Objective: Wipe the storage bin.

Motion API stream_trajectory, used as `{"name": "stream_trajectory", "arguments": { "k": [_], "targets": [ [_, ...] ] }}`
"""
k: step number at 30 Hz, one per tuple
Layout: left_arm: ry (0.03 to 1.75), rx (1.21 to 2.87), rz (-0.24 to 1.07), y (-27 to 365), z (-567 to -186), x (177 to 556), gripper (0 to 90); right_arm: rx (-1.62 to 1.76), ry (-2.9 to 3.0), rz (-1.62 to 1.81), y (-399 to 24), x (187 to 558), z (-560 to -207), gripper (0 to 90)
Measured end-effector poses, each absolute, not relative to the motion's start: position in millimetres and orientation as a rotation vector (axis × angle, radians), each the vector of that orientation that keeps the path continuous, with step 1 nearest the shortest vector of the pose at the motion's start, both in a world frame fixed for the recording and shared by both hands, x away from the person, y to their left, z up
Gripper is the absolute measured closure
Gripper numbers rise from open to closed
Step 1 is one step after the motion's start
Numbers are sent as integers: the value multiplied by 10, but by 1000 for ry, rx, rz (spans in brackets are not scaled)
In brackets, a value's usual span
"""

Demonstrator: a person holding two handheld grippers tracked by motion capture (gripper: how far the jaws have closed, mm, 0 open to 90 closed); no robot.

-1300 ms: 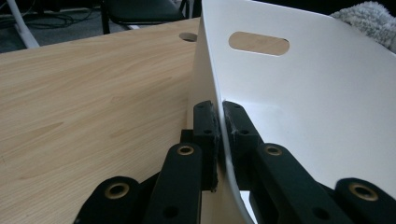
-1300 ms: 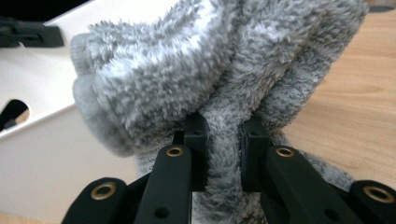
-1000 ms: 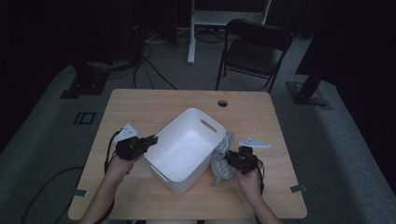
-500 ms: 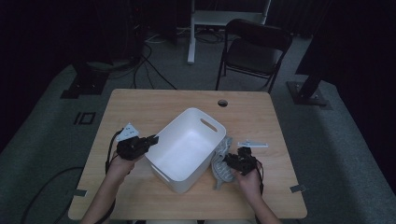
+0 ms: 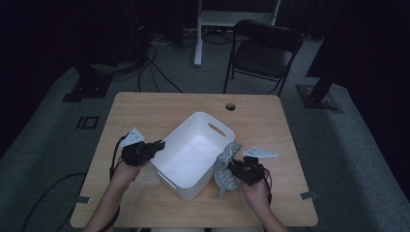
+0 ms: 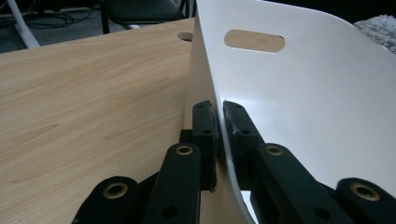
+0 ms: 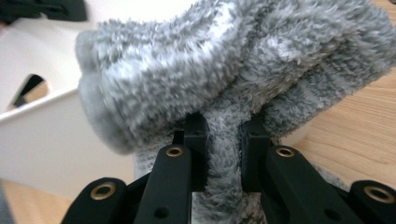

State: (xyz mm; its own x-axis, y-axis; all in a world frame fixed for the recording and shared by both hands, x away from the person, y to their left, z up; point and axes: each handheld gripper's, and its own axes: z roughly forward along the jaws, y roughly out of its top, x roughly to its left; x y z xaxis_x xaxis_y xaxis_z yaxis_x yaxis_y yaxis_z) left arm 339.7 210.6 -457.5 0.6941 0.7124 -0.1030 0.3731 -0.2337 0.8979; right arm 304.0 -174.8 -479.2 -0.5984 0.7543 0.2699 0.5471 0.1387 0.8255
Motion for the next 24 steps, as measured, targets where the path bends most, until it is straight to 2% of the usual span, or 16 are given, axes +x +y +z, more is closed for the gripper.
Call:
{"name": "stream_trajectory", "arguments": {
  "k": [7, 19, 24],
  "targets": [
    [855, 1851, 412, 2090, -4575, 3394, 837, 1325, 2215, 1391, -1763, 3122, -4914, 778],
    [854, 1857, 422, 2048, -4570, 3385, 841, 1193, 2202, 1441, -1742, 2873, -4705, 774],
    [840, 1859, 413, 2048, -4573, 3385, 838, 1163, 2231, 1355, -1678, 2939, -4768, 772]
  ]
}}
